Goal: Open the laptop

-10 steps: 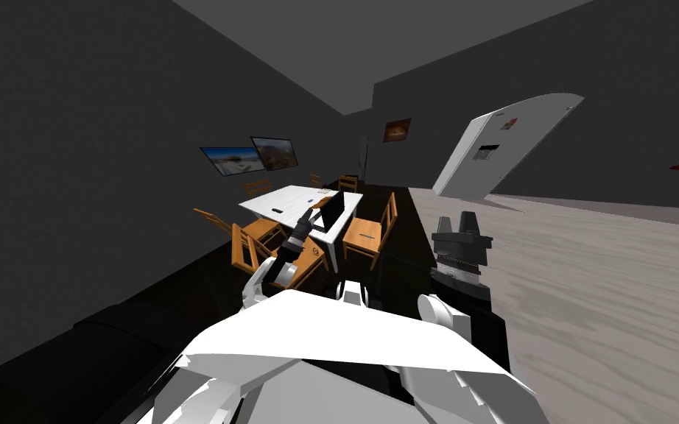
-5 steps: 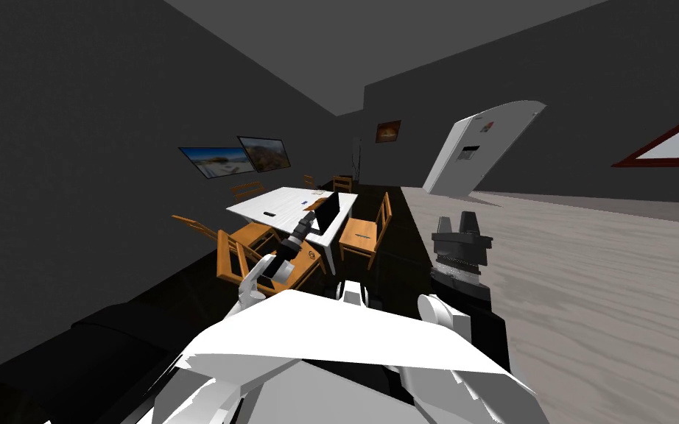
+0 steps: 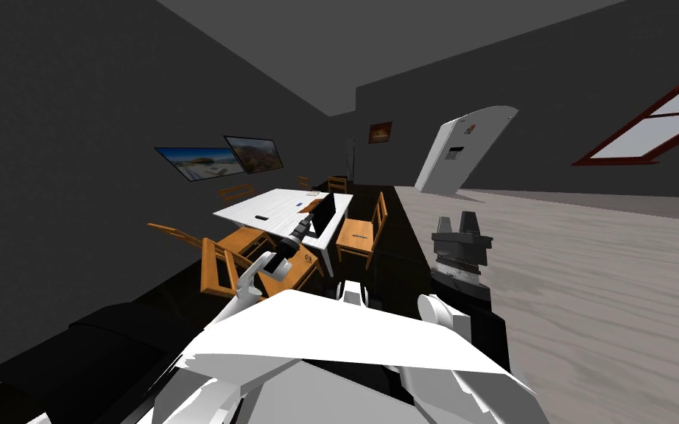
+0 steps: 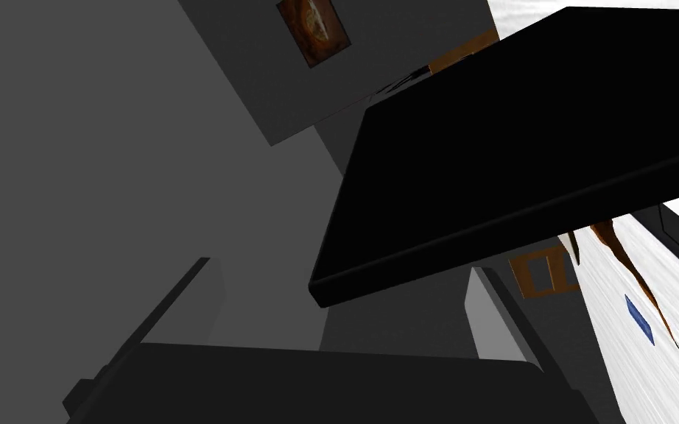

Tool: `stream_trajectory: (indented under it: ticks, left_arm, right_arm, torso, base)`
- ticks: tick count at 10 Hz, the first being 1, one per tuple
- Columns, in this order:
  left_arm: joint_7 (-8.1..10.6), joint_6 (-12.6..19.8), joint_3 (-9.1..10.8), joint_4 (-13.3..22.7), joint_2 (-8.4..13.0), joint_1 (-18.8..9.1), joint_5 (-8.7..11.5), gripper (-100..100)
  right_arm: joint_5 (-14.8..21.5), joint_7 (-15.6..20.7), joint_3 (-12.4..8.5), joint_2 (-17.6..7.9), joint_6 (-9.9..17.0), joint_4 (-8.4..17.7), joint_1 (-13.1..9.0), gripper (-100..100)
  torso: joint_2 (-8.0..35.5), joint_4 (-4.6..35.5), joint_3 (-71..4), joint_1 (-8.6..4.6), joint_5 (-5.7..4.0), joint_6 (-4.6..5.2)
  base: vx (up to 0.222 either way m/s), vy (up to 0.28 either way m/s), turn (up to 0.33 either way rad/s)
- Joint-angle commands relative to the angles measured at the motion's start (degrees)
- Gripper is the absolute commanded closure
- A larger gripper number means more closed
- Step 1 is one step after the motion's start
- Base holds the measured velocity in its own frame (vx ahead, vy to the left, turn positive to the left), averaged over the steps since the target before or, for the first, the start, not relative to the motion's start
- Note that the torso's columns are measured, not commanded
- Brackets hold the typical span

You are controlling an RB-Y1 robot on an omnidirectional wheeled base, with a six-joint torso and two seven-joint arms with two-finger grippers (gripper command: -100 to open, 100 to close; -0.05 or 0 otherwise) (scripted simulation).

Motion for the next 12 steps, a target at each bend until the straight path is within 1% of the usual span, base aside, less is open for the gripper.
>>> stream_trajectory:
  ticks: [1,2,3,4,5,6,8,12]
  left_arm:
    - [0.66,2.8,0.16,1.3,2.3,-0.7,-0.4,-100]
    - [0.62,1.9,0.29,1.2,2.0,-0.5,-0.2,-100]
    - [1.1,3.4,0.54,0.0,2.7,-0.4,0.0,-100]
    - [0.84,2.7,0.41,0.5,2.4,-0.5,-0.1,-100]
    - [0.9,2.9,0.44,0.4,2.4,-0.4,-0.1,100]
    - [2.57,3.2,0.26,0.5,1.3,-0.6,1.7,100]
    - [4.25,3.4,0.06,0.5,0.1,-0.9,3.4,100]
    - [7.62,3.8,-0.34,0.4,-2.2,-1.3,6.9,100]
  right_arm:
    - [0.0,0.0,0.0,0.0,0.0,0.0,0.0,0]
    - [0.0,0.0,0.0,0.0,0.0,0.0,0.0,0]
    - [0.0,0.0,0.0,0.0,0.0,0.0,0.0,0]
    - [0.0,0.0,0.0,0.0,0.0,0.0,0.0,0]
    - [0.0,0.0,0.0,0.0,0.0,0.0,0.0,0]
    - [0.0,0.0,0.0,0.0,0.0,0.0,0.0,0]
    - [0.0,0.0,0.0,0.0,0.0,0.0,0.0,0]
    - [0.0,0.0,0.0,0.0,0.0,0.0,0.0,0]
  torso:
    - [0.0,0.0,0.0,0.02,0.01,0.01]
    - [0.0,0.0,0.0,0.02,0.01,0.01]
    - [0.0,0.0,0.0,-0.05,-0.01,-0.02]
    - [-0.2,0.0,-0.1,-0.14,-0.04,0.01]
    - [-0.1,0.0,0.0,-0.09,-0.03,0.03]
    - [0.1,0.1,0.1,-0.08,-0.03,0.07]
    - [0.1,-0.1,0.1,0.45,0.35,0.04]
    - [-0.1,-0.1,-0.1,-0.05,0.07,0.02]
  base:
    - [0.034,0.034,-0.139]
    - [0.015,0.018,-0.025]
    - [0.09,-0.012,-0.016]
    - [0.057,-0.007,0.0]
    - [0.007,0.001,0.011]
    - [0.015,0.083,0.023]
    - [0.007,0.126,0.01]
    - [0.004,0.091,0.013]
